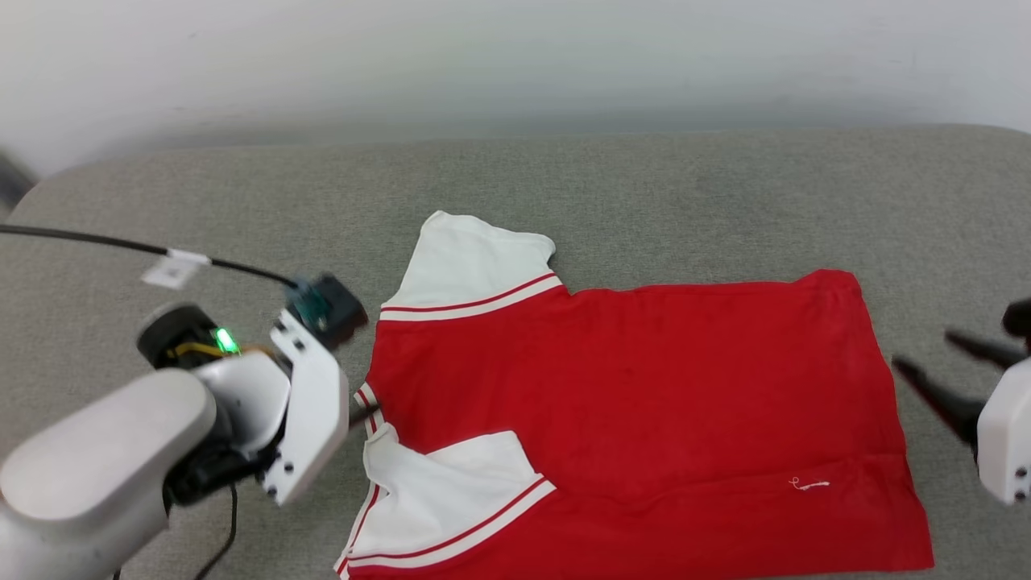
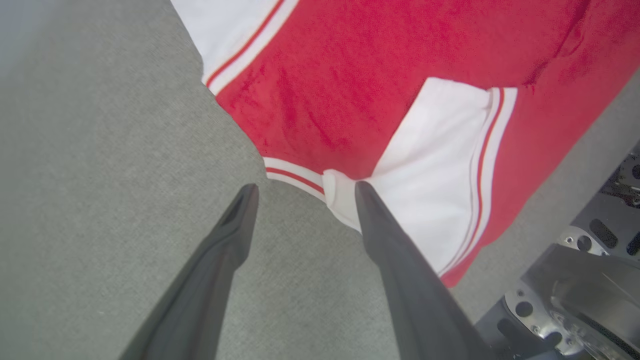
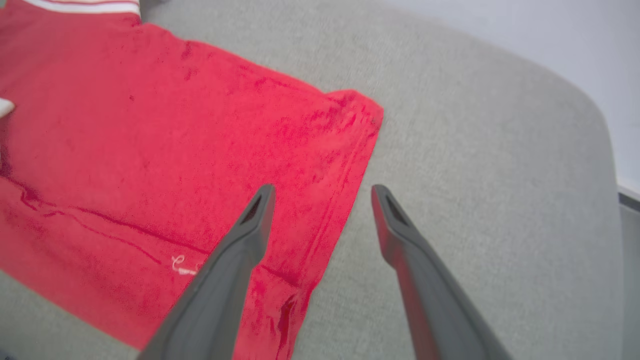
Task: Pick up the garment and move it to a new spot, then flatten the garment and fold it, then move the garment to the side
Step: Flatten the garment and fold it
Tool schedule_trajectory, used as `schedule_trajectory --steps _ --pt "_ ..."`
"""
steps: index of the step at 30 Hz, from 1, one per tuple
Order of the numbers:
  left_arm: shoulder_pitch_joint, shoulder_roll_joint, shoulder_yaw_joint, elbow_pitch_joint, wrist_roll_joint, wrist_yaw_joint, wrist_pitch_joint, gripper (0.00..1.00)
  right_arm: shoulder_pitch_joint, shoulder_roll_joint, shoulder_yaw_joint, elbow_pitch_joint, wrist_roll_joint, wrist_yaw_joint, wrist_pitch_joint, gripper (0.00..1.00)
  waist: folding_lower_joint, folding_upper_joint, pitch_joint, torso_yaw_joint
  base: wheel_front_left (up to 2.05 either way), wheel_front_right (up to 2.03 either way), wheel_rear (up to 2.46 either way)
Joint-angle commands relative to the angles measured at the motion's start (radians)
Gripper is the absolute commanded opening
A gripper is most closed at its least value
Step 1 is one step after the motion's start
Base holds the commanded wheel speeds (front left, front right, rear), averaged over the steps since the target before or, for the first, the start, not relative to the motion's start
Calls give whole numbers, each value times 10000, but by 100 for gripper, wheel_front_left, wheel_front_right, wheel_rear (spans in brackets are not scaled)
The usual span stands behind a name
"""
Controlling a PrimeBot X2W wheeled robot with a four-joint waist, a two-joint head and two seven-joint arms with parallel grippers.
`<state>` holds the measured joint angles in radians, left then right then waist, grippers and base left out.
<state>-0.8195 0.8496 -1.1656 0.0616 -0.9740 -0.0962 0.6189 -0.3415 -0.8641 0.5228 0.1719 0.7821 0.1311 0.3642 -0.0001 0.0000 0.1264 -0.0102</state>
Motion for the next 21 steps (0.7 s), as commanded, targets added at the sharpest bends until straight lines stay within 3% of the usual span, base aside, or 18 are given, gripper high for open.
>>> schedule_trajectory --steps 1,7,11,16,21 --pt "-237 -45 228 104 249 159 -463 100 -98 339 -501 30 -510 -8 -743 100 1 0 1 -58 0 0 0" --pt "-970 -273 774 706 1197 525 -1795 100 237 1935 -2543 -318 -2334 -8 -3004 100 1 0 227 -397 0 0 0" --pt "-1652 -535 1121 1268 1589 742 -2263 100 794 3157 -3886 -1066 -3279 -8 -3907 100 1 0 599 -670 0 0 0" --pt "-2619 -836 1527 2160 1519 779 -2071 100 1593 4838 -4999 -2463 -4319 -8 -4647 100 1 0 1319 -1100 0 0 0" --pt "-3779 -1159 1804 3165 1293 630 -1288 100 2167 6040 -5395 -3587 -4995 -8 -4929 100 1 0 2126 -1526 0 0 0"
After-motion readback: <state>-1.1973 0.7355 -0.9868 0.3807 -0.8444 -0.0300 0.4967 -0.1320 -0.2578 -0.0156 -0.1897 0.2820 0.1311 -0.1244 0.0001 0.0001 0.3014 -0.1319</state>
